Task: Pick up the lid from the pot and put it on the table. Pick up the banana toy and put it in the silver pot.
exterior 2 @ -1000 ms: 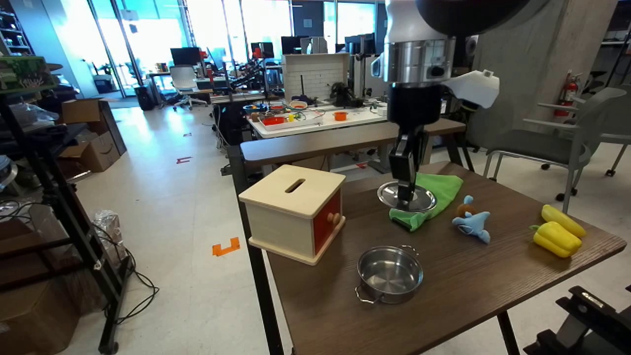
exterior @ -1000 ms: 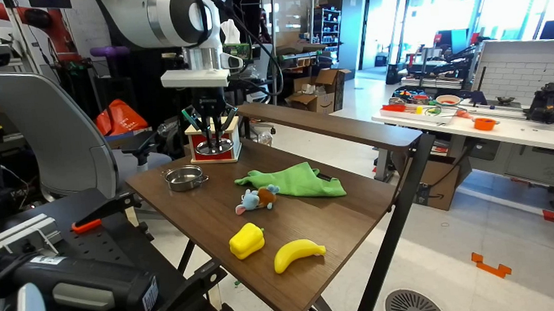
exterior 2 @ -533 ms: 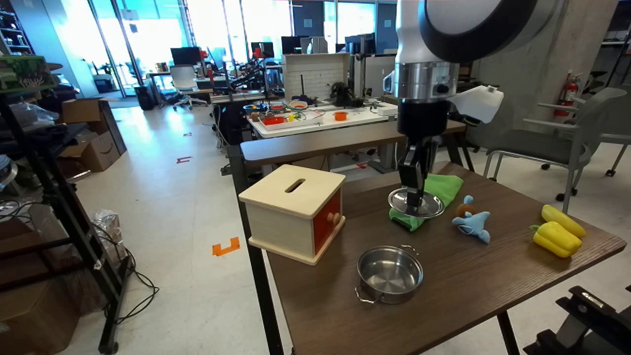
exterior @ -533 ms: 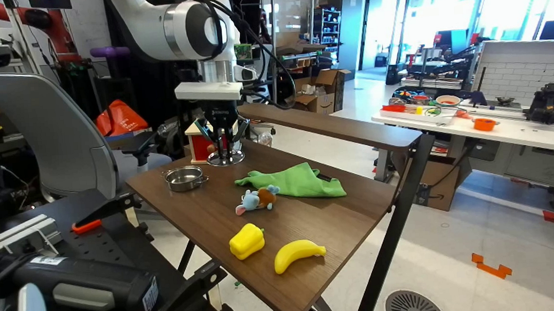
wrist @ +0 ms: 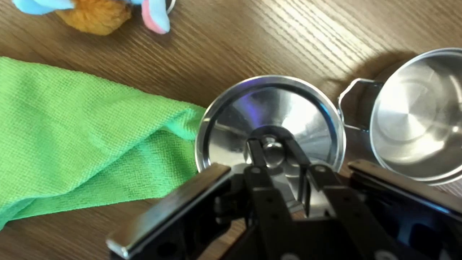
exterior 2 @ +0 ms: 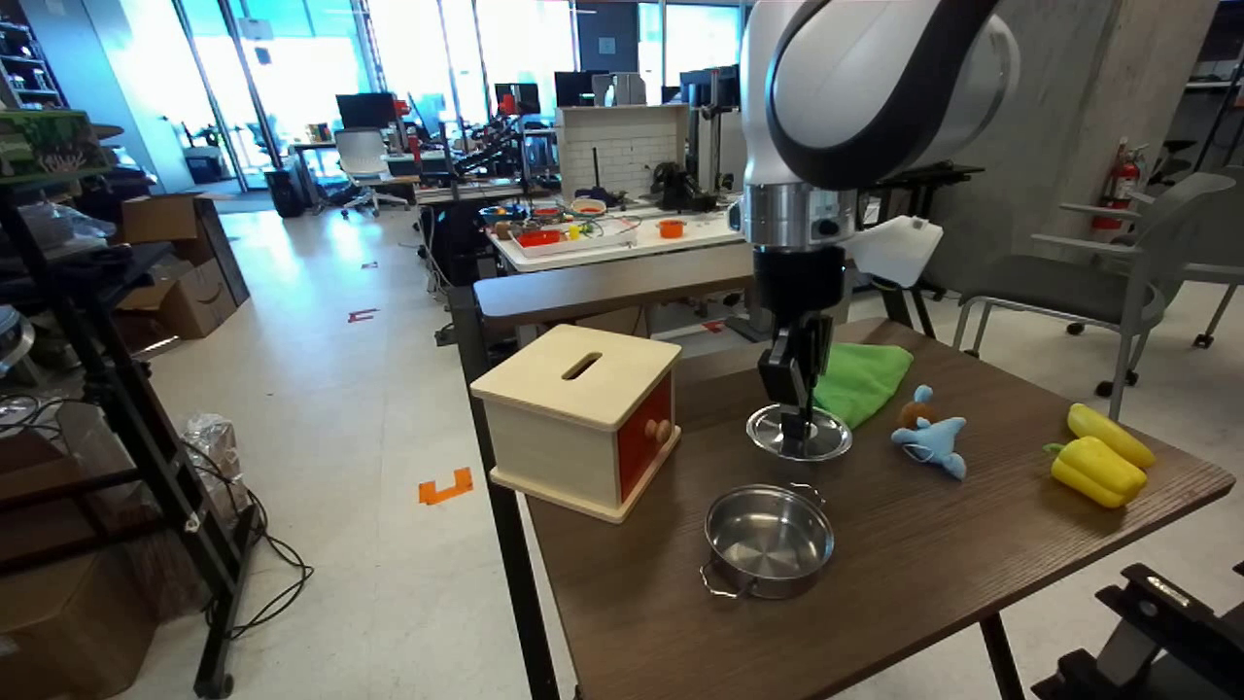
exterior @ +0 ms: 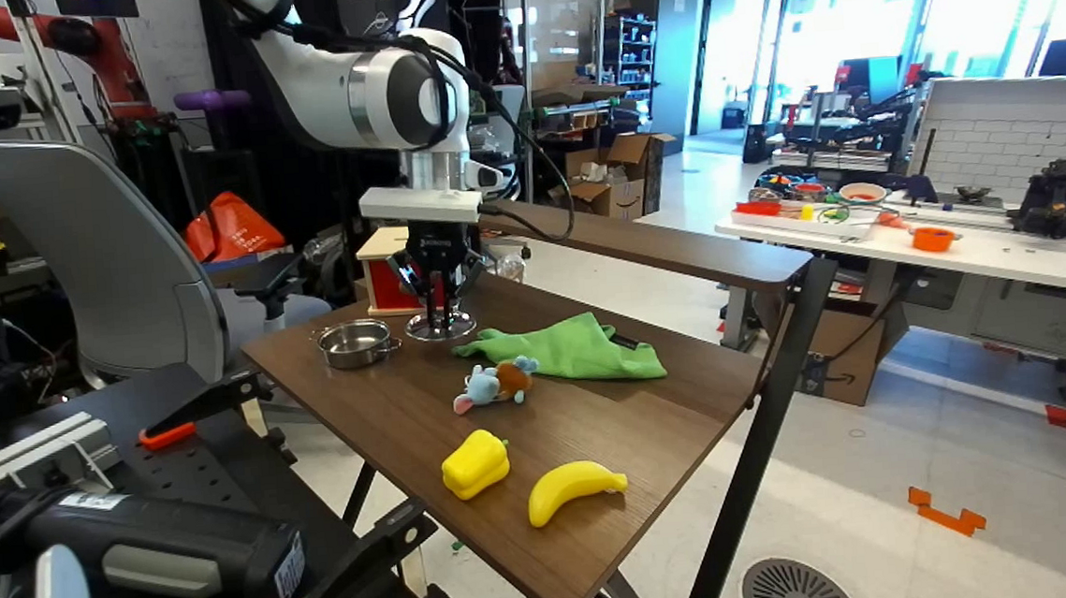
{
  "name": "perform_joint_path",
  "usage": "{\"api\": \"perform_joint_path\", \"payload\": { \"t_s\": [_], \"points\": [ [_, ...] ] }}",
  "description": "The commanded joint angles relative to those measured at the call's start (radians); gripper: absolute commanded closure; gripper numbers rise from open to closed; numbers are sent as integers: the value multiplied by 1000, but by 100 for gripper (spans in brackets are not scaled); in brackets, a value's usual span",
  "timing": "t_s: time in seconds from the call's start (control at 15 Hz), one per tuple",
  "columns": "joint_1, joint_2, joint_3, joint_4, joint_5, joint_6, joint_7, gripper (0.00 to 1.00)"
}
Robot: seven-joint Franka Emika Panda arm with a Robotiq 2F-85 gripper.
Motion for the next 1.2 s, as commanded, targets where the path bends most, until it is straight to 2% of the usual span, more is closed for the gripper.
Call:
{"api": "perform_joint_path", "payload": {
  "t_s": [0.0,0.4,0.87,0.93,1.13],
  "points": [
    [13,75,10,123,14,-105,-35,95],
    [56,149,2,240,-2,-169,-30,95],
    [76,236,-9,366,-2,-204,-21,95],
    [76,245,-10,380,0,-215,-19,60],
    [76,255,-9,405,2,-248,-20,41]
  ]
}}
